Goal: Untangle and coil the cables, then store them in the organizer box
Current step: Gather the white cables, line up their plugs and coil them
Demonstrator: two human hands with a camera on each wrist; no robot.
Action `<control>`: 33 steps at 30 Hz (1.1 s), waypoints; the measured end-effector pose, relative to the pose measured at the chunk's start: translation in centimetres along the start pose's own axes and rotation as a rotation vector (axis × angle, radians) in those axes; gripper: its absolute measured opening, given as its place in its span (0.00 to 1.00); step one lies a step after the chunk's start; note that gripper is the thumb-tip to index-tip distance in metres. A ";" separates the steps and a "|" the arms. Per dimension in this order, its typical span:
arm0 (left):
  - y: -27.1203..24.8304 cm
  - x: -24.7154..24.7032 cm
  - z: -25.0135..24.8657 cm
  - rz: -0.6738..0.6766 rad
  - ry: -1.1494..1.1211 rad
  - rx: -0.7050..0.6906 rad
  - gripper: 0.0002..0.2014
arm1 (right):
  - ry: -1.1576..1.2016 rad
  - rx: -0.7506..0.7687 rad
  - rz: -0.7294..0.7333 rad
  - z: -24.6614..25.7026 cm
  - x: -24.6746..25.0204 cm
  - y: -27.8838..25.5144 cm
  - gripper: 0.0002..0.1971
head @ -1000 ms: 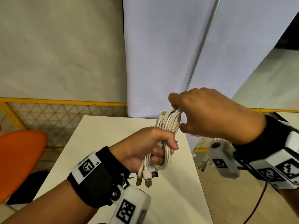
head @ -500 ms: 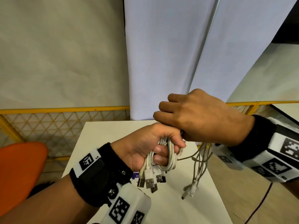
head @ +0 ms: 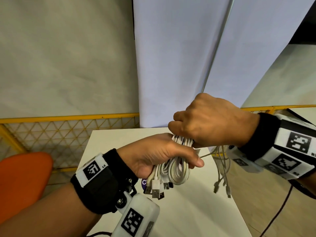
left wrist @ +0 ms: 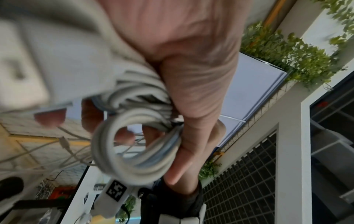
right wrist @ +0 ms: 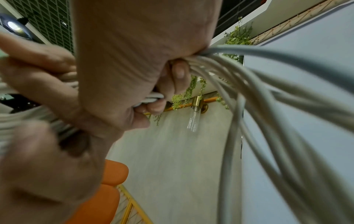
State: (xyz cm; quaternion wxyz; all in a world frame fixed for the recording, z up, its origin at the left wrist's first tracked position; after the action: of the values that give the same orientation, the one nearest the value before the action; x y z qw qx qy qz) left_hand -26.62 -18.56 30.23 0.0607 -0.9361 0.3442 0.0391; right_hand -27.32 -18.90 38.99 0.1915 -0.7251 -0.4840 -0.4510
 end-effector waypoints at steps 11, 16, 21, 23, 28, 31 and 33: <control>0.0 -0.4 -0.2 0.142 -0.169 -0.024 0.05 | -0.057 0.078 -0.153 -0.4 -0.1 0.6 0.06; 0.0 -0.2 0.9 0.096 -0.147 0.023 0.08 | -0.035 0.103 -0.147 -0.1 -0.6 0.7 0.05; 0.3 -0.3 1.0 0.151 -0.217 -0.016 0.15 | 0.007 0.084 -0.125 -0.4 -1.1 0.9 0.06; 0.5 -0.3 1.0 0.163 -0.262 -0.021 0.15 | 0.025 0.076 -0.108 -0.6 -1.2 0.9 0.06; 0.6 -0.4 0.6 0.210 -0.347 -0.031 0.09 | 0.045 0.058 -0.123 -1.0 -0.8 0.8 0.05; 0.6 -0.8 0.5 0.259 -0.428 -0.019 0.04 | -0.033 0.069 -0.161 -0.7 -0.8 0.6 0.08; 0.5 -0.9 0.4 0.292 -0.461 -0.012 0.05 | -0.070 0.090 -0.167 -0.4 -0.9 0.4 0.08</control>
State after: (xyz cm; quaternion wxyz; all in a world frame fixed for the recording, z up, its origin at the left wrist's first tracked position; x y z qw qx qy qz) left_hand -27.66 -18.34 29.86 0.1254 -0.8433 0.4525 0.2615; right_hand -27.29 -19.84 38.56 0.1686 -0.6883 -0.5688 -0.4175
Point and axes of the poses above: each hand's wrist, its own y-axis towards the middle knuckle, its own x-axis out of the back of the hand, z = x × y, the point moved 9 cm from there along y, towards the middle knuckle, and after that the axes turned 12 degrees about -x, right-handed, at the moved point
